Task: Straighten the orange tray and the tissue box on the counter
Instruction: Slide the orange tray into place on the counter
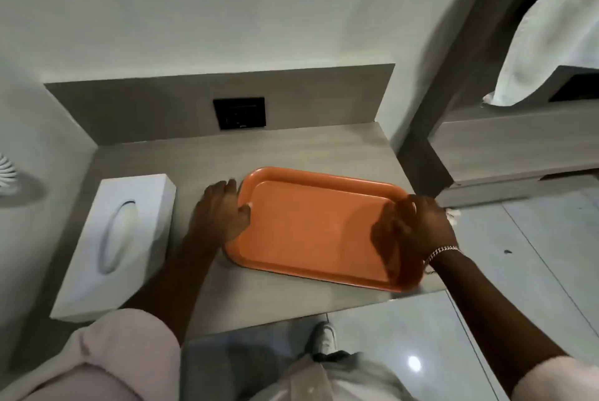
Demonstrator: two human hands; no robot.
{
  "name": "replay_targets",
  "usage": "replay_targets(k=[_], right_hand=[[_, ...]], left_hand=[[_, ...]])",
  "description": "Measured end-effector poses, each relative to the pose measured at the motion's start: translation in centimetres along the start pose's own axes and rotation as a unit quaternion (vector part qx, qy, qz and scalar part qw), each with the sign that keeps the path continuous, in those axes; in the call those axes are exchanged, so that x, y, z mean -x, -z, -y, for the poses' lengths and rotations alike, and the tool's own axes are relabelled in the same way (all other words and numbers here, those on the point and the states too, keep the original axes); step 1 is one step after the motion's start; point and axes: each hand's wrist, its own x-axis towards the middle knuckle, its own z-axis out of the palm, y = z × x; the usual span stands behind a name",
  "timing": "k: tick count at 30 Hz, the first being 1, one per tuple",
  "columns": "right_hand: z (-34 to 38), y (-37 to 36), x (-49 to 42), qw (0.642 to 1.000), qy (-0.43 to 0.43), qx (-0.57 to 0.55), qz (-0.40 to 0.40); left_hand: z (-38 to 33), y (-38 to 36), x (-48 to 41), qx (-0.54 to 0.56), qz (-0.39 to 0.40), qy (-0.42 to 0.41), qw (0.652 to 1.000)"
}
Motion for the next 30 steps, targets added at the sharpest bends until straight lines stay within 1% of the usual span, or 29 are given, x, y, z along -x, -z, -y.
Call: replay_targets(k=[2, 4, 8, 11, 16, 18, 22, 30], right_hand=[[-0.5, -0.2, -0.4, 0.998, -0.053, -0.006, 0.027], [-0.8, -0.7, -0.5, 0.995, -0.085, -0.009, 0.052], [-1.1, -1.2, -1.0, 0.993, -0.106, -0.039, 0.013], [-1.3, -1.3, -1.0, 0.989, -0.131, -0.061, -0.004], [-0.8, -0.6, -2.6, 0.991, -0.108, -0.063, -0.038], [-0.2, -0.1, -4.0, 0.994, -0.083, -0.062, -0.042], [1.4, 0.3, -8.0, 0.998, -0.034, -0.046, -0.017], [4.3, -0.7, -14.9, 1.0, -0.008, -0.01, 0.007]], left_hand=[[-0.5, -0.7, -0.4, 0.061, 0.002, 0.049, 0.997], [-0.7, -1.2, -0.3, 0.106, -0.004, 0.078, 0.991], [-0.9, -1.4, -0.3, 0.194, -0.04, 0.102, 0.975], [-0.3, -1.7, -0.4, 0.257, -0.035, 0.133, 0.956], [0.5, -1.4, -1.0, 0.347, -0.042, 0.166, 0.922], [1.2, -1.4, -1.8, 0.359, -0.05, 0.17, 0.916], [1.7, -0.5, -3.6, 0.359, -0.075, 0.165, 0.916], [3.1, -0.1, -7.3, 0.328, -0.093, 0.172, 0.924]])
